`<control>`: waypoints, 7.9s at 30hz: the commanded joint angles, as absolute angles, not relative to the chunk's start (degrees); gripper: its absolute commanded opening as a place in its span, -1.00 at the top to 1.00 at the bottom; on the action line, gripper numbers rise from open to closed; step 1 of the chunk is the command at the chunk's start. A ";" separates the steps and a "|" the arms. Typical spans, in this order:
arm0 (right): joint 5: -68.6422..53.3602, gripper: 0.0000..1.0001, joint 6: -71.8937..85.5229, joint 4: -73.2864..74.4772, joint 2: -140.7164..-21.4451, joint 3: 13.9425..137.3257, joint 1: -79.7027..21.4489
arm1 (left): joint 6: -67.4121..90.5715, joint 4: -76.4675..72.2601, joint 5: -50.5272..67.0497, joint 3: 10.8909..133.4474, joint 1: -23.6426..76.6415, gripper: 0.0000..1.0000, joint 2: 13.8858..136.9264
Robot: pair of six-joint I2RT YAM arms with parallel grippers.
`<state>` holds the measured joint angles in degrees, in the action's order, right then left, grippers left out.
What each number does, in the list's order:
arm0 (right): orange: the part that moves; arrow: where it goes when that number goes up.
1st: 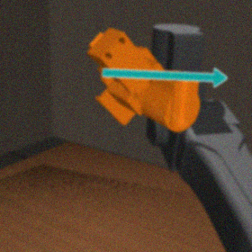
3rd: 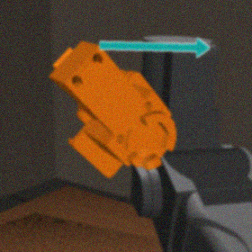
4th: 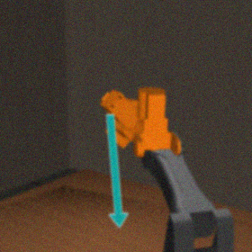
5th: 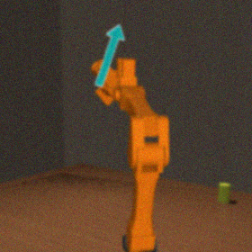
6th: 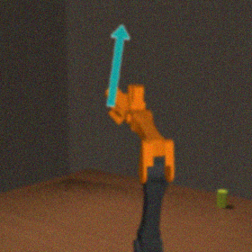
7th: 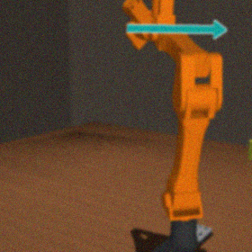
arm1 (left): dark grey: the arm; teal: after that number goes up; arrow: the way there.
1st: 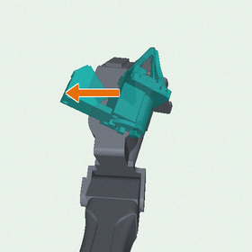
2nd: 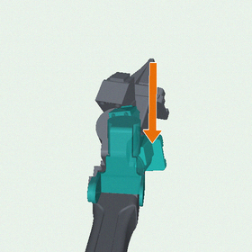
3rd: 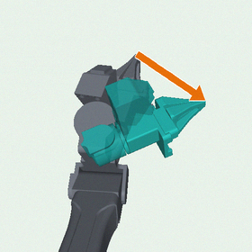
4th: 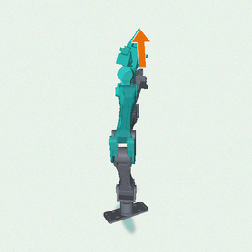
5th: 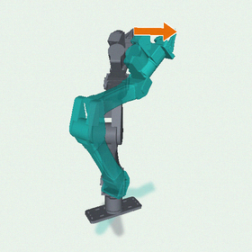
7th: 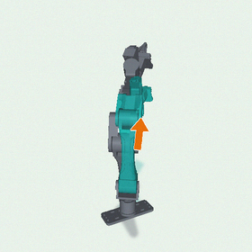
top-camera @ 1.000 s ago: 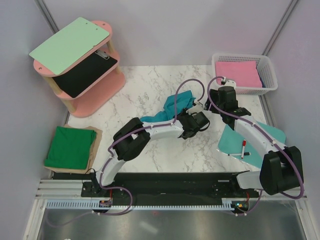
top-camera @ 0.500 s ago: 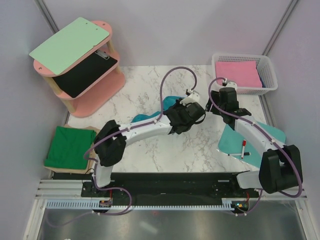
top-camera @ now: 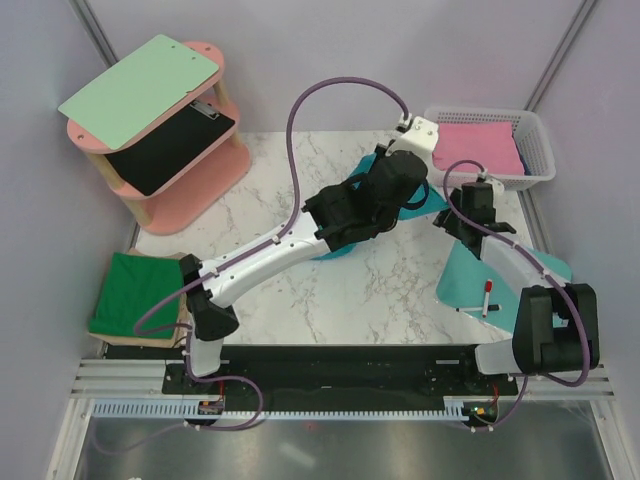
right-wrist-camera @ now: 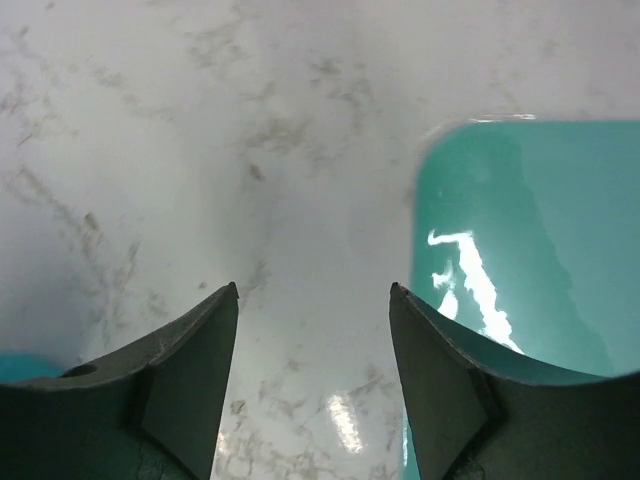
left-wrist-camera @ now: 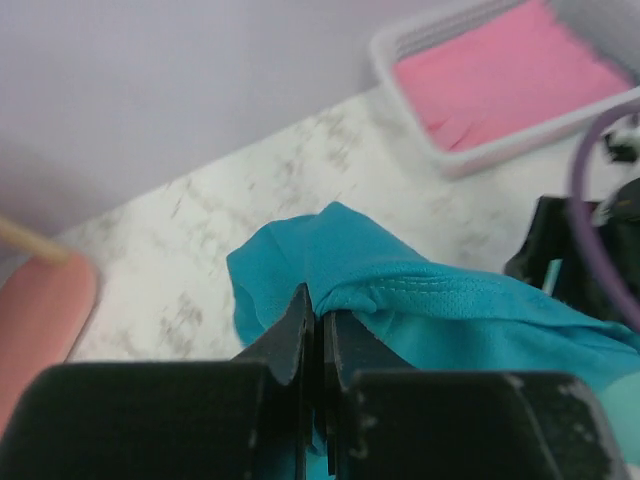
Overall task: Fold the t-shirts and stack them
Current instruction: Flatten out the tshirt
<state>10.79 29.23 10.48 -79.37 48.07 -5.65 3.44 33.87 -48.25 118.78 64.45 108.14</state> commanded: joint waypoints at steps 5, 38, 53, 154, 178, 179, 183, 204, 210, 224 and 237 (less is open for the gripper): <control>4.22 -0.38 34.89 5.63 -82.35 45.97 5.53 | -3.87 33.14 -37.02 147.48 69.26 0.96 110.93; -2.54 -0.76 23.38 11.61 -76.56 46.24 -17.58 | 39.11 38.94 -35.94 65.92 26.19 -1.00 84.12; -10.72 -0.57 30.93 0.81 -84.37 41.05 -19.07 | 37.62 38.67 -39.99 64.42 34.26 -1.00 79.45; 4.22 1.00 25.92 -5.36 -100.19 64.60 -12.31 | 22.41 35.43 -25.85 89.43 19.25 -0.78 107.59; 5.36 1.00 28.83 -2.55 -109.86 74.80 -6.86 | 25.22 20.57 -15.73 64.86 19.16 -0.45 99.66; 5.01 1.00 28.92 -2.55 -109.86 74.79 -6.77 | 25.31 20.48 -15.73 64.69 19.16 -0.38 100.54; 3.96 1.00 29.00 -2.72 -109.78 74.44 -6.77 | 26.80 20.74 -18.01 63.20 19.16 -0.41 101.25; 0.09 1.00 29.62 -2.81 -106.19 71.72 -6.68 | 27.42 24.16 -23.29 64.16 19.16 0.96 96.10; -1.58 1.00 29.09 -0.27 -99.77 70.75 -6.85 | 26.46 27.42 -23.64 66.79 19.16 0.92 87.37; -2.20 1.00 27.42 4.39 -89.13 65.92 -6.77 | 26.45 31.91 -20.48 66.98 19.34 0.12 79.19; -2.02 1.00 26.72 4.22 -89.03 64.16 -6.86 | 32.33 25.06 -20.22 54.33 19.16 -0.50 81.91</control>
<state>-1.72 27.55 5.30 -90.48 63.46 -6.90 28.32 29.63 -20.51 57.10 19.35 82.15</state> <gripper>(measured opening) 0.012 0.757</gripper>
